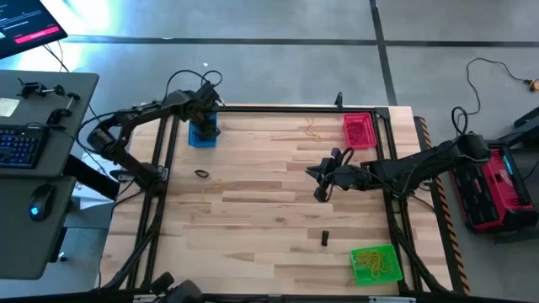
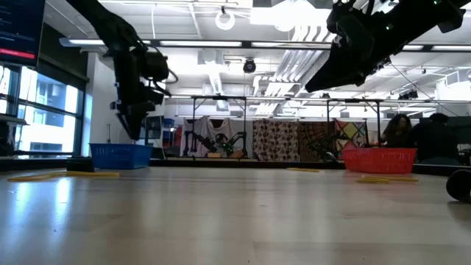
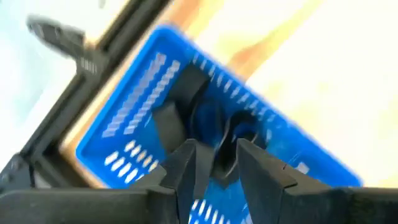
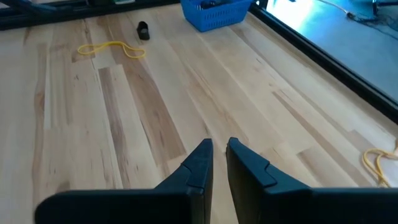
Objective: Sort rubber bands into baskets
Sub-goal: Put the yellow rubber band into the green bin
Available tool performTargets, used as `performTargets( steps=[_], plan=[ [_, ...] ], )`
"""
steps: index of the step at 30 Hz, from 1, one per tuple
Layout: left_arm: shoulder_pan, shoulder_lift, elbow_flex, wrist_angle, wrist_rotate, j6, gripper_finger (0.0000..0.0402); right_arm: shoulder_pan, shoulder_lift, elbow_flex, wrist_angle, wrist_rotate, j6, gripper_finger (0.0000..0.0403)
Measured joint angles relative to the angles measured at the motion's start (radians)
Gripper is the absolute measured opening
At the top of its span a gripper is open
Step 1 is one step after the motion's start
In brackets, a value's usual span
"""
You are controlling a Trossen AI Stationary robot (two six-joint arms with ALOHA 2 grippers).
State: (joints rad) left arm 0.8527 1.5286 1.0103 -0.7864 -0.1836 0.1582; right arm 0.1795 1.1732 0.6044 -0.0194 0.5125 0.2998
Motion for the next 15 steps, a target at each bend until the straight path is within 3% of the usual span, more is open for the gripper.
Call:
performTargets(
  steps=[8,15],
  plan=[
    [-0.127,-0.232,-0.220,0.306,0.001,-0.092,0.0073,-0.010,0.000,0.000,-0.013,-0.003,0.019,0.0034],
    [-0.334,-0.442,-0.410,0.581,0.001,-0.158,0.0051,-0.075,0.000,0.000,-0.037,-0.139,-0.008,0.0043]
  ],
)
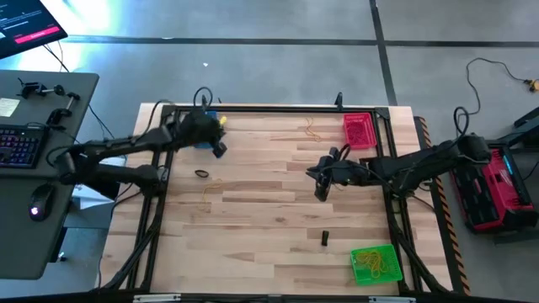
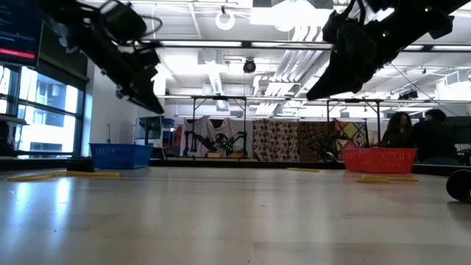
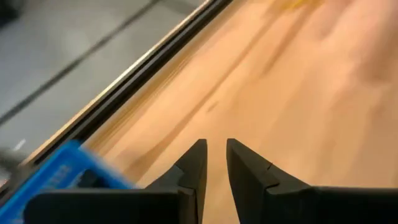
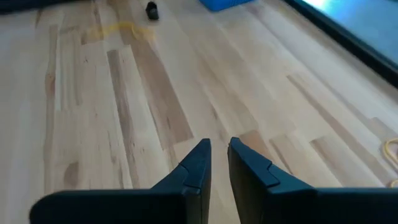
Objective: Sort rubber bands into baskets
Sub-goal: Put the yellow rubber band into the green bin
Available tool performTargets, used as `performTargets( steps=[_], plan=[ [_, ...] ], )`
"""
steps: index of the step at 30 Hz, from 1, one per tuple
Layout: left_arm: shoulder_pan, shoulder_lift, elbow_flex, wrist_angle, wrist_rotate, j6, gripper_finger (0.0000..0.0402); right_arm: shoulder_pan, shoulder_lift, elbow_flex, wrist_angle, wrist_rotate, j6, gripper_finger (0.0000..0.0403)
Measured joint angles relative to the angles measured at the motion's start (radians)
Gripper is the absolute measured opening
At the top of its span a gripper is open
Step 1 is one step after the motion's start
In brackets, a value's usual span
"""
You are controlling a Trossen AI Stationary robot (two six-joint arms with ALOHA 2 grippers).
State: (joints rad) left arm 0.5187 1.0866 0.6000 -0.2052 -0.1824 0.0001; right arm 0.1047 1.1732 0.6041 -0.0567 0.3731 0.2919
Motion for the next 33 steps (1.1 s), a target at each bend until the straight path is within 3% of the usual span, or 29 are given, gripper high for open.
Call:
performTargets(
  steps=[7,14,24,33],
  plan=[
    [-0.226,-0.095,-0.190,0.378,0.022,-0.022,0.0039,-0.090,0.000,0.000,-0.126,-0.092,-0.062,0.0072],
    [-0.416,-0.099,-0.313,0.691,0.023,0.011,0.0035,-0.144,0.000,0.000,-0.201,-0.101,-0.092,0.0118],
    [-0.575,-0.099,-0.343,0.765,0.019,0.011,0.0035,-0.158,0.018,0.035,-0.220,-0.184,-0.205,0.0153],
    [-0.636,-0.098,-0.343,0.766,0.001,0.011,0.0035,-0.170,0.223,0.102,-0.521,-0.218,-0.166,0.0154]
  ],
)
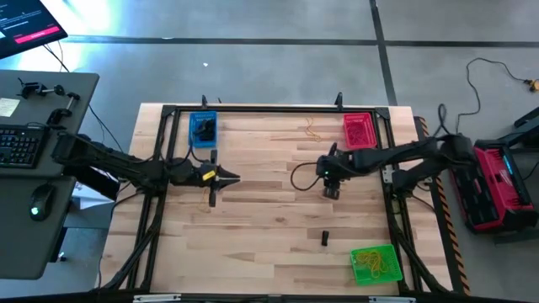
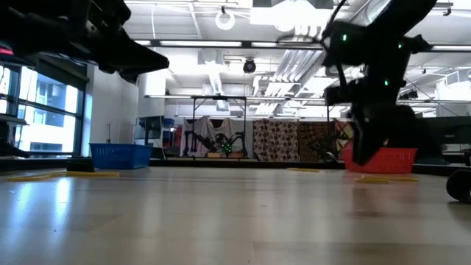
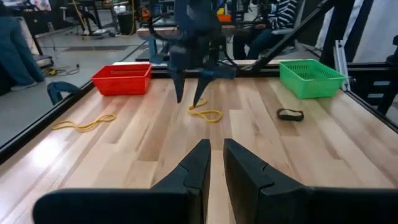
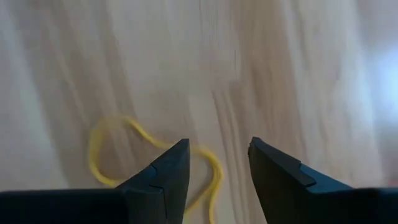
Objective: Sort rubber bands into baskets
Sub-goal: Put the yellow rubber band into the green bin
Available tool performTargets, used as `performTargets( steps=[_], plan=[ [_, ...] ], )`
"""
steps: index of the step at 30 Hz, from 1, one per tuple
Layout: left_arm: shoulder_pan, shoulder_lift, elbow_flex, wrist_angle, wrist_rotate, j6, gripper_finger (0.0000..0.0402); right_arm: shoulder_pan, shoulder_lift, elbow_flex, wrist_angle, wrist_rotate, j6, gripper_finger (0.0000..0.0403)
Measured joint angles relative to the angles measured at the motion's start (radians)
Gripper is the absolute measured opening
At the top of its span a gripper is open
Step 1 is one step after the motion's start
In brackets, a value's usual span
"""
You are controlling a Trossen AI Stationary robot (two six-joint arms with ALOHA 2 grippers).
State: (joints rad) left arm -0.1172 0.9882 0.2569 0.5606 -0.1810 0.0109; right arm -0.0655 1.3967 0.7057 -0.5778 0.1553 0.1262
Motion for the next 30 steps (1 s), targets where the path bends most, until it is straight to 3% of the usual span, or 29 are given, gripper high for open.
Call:
performTargets(
  steps=[11,15,20,30],
  plan=[
    [-0.010,0.001,0.000,-0.003,-0.013,0.008,0.0035,-0.052,0.116,0.003,-0.033,-0.069,-0.054,0.0147],
    [-0.010,0.001,0.000,-0.003,-0.013,0.008,0.0035,-0.076,0.126,0.005,-0.032,-0.116,-0.084,0.0106],
    [-0.010,0.001,0.000,-0.003,-0.013,0.008,0.0035,-0.078,0.113,0.005,-0.050,-0.149,-0.109,0.0012],
    [-0.010,0.001,0.000,-0.024,-0.013,-0.007,0.0035,0.085,-0.012,0.166,-0.332,-0.131,0.072,0.0002]
  ],
)
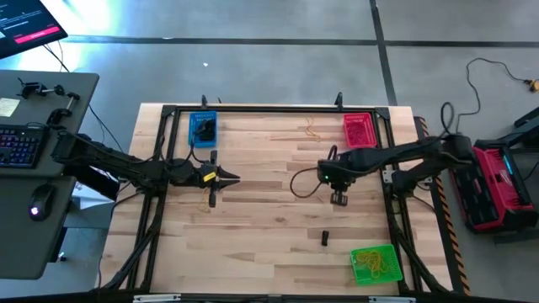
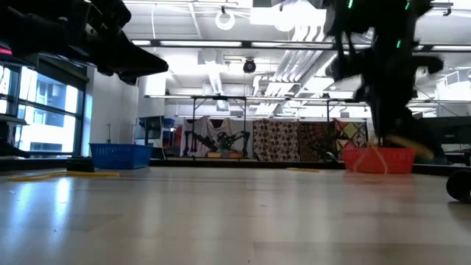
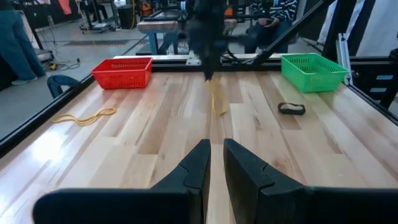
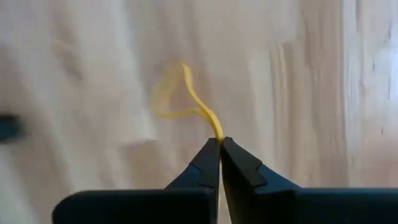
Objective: Sort rubber bands into baskets
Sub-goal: Put the yellow rubber band into the green bin
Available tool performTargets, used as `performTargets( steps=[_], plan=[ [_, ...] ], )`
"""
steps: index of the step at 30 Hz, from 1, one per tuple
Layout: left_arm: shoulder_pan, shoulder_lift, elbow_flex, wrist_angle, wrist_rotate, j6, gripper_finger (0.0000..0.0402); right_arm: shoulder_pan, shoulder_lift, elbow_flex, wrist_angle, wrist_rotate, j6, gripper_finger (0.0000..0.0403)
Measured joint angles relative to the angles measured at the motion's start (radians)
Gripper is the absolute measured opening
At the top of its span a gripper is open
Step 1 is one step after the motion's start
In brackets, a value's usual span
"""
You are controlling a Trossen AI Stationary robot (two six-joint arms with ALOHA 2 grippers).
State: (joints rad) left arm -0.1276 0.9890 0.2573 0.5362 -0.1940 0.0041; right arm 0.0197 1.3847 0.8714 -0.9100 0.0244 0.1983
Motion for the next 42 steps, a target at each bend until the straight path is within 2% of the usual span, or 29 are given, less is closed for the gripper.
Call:
performTargets(
  steps=[7,14,23,26,30,34,42],
  plan=[
    [0.000,0.000,0.000,0.000,0.000,0.000,0.0035,0.216,-0.077,0.138,-0.109,-0.006,0.217,0.0001],
    [0.000,0.000,0.000,-0.002,0.000,-0.001,0.0035,0.466,-0.085,0.256,-0.216,-0.002,0.511,0.0000],
    [0.000,0.000,0.000,-0.002,0.000,0.007,0.0035,0.790,-0.084,0.256,-0.354,-0.039,1.049,0.0000],
    [0.000,0.000,0.000,-0.016,0.000,0.024,0.0035,0.877,-0.083,0.242,-0.365,-0.055,1.177,0.0000],
    [0.000,0.000,0.000,-0.038,0.000,0.023,0.0035,0.953,-0.083,0.214,-0.332,-0.034,1.269,0.0000],
    [0.000,0.000,0.000,-0.045,0.000,0.008,0.0035,0.999,-0.083,0.163,-0.208,-0.032,1.328,0.0000],
    [0.000,0.000,0.001,-0.045,0.000,0.015,0.0035,1.049,-0.083,0.024,-0.034,-0.037,1.375,0.0000]
  ],
)
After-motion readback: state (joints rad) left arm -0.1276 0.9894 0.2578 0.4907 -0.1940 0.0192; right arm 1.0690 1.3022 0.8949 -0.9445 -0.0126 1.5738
